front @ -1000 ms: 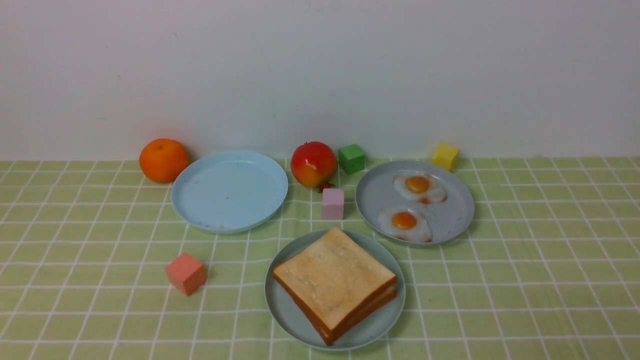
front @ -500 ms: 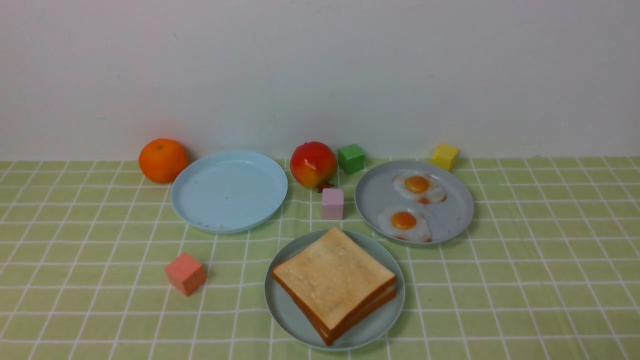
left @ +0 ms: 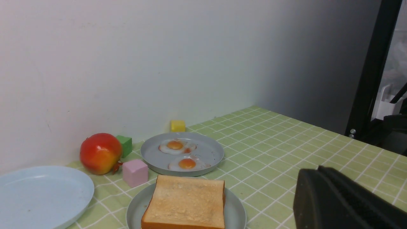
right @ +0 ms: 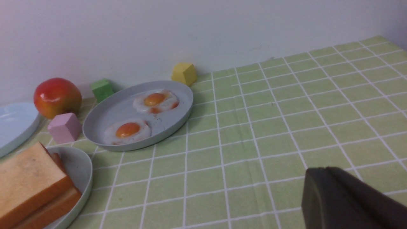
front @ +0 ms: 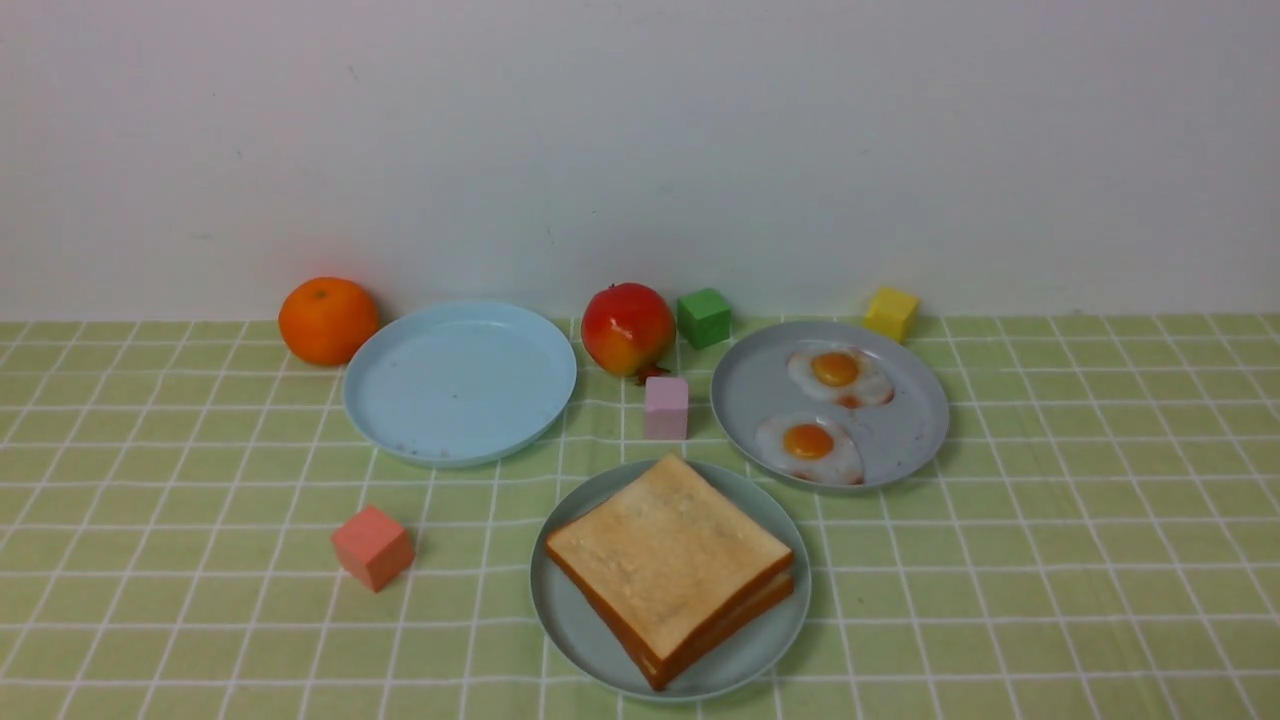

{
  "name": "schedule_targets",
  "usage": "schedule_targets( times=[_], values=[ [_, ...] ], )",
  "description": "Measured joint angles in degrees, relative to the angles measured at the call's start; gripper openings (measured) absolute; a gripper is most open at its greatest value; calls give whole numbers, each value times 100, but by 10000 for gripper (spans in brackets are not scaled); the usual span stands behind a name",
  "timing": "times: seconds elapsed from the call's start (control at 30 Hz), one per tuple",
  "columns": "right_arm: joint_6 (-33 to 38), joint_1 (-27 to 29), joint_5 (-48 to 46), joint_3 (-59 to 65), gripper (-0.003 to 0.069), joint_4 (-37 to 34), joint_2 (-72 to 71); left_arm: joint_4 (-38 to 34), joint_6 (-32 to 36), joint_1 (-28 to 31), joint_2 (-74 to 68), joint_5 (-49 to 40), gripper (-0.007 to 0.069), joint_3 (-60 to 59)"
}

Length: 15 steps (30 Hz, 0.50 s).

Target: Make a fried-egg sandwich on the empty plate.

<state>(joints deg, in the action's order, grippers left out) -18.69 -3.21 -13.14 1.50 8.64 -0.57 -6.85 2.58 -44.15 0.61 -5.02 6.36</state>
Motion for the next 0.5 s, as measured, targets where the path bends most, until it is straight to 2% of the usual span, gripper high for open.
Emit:
schedule_targets(
  times=[0.03, 0.07, 0.13, 0.23, 0.5],
  values=[
    [369, -32, -6, 0, -13, -225, 0, 0, 0, 0, 0, 0, -9, 0],
    [369, -32, -6, 0, -13, -267, 0, 0, 0, 0, 0, 0, -8, 0],
    [1314, -69, -243, 0, -13, -925, 0, 0, 0, 0, 0, 0, -5, 0],
    [1740, -74, -595, 0, -13, -1195, 0, 0, 0, 0, 0, 0, -3, 0],
    [2031, -74, -851, -32, -13, -1278, 0, 0, 0, 0, 0, 0, -1, 0]
  ],
)
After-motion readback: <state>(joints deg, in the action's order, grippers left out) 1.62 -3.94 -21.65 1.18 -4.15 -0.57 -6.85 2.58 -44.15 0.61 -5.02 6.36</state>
